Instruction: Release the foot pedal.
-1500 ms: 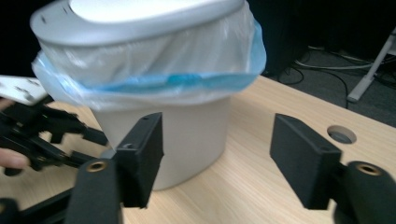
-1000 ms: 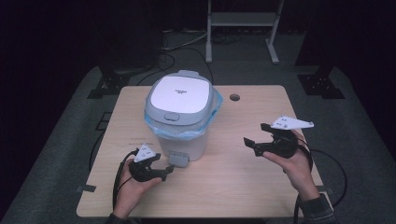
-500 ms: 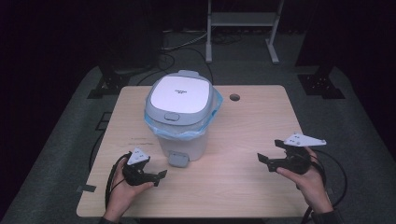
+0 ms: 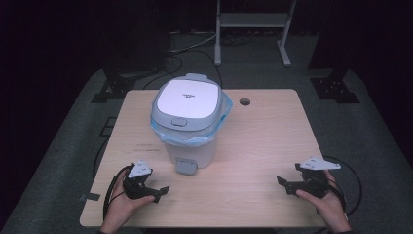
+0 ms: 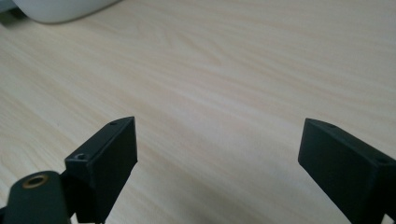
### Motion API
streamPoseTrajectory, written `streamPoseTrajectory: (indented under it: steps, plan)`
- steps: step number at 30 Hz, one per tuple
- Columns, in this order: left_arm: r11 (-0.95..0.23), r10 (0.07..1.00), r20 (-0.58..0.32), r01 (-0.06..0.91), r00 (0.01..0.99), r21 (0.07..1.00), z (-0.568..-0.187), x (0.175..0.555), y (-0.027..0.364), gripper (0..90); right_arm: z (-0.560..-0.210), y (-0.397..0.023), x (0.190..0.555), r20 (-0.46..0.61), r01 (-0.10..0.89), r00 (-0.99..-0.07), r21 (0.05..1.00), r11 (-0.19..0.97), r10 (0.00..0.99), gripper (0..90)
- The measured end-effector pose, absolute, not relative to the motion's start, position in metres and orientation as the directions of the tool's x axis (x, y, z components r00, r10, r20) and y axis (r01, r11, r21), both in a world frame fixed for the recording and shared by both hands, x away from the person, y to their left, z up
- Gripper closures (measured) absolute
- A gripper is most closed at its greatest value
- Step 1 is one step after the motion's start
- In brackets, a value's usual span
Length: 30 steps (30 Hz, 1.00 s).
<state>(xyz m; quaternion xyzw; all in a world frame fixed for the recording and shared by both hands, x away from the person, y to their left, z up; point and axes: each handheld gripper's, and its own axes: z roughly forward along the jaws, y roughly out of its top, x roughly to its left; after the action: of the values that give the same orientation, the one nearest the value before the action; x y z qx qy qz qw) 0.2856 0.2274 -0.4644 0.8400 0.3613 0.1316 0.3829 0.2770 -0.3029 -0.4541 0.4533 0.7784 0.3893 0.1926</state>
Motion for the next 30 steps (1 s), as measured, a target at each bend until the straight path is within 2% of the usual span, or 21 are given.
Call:
streamPoseTrajectory:
  steps: [10, 24, 30]
  plan:
    - [-0.479, 0.686, -0.054, 0.506, 0.725, 0.718, -0.471, 0.285, 0.229, 3.3, -0.476, -0.309, 0.272, 0.035, 0.587, -0.504, 0.746, 0.313, 0.863, 10.4]
    - [-0.512, 0.667, -0.045, 0.501, 0.744, 0.698, -0.478, 0.287, 0.23, 3.2, -0.485, -0.306, 0.274, 0.024, 0.61, -0.51, 0.714, 0.343, 0.86, 10.4]
    - [-0.541, 0.657, 0.001, 0.47, 0.754, 0.698, -0.48, 0.286, 0.228, 3.1, -0.486, -0.308, 0.275, 0.019, 0.605, -0.509, 0.719, 0.342, 0.861, 10.2]
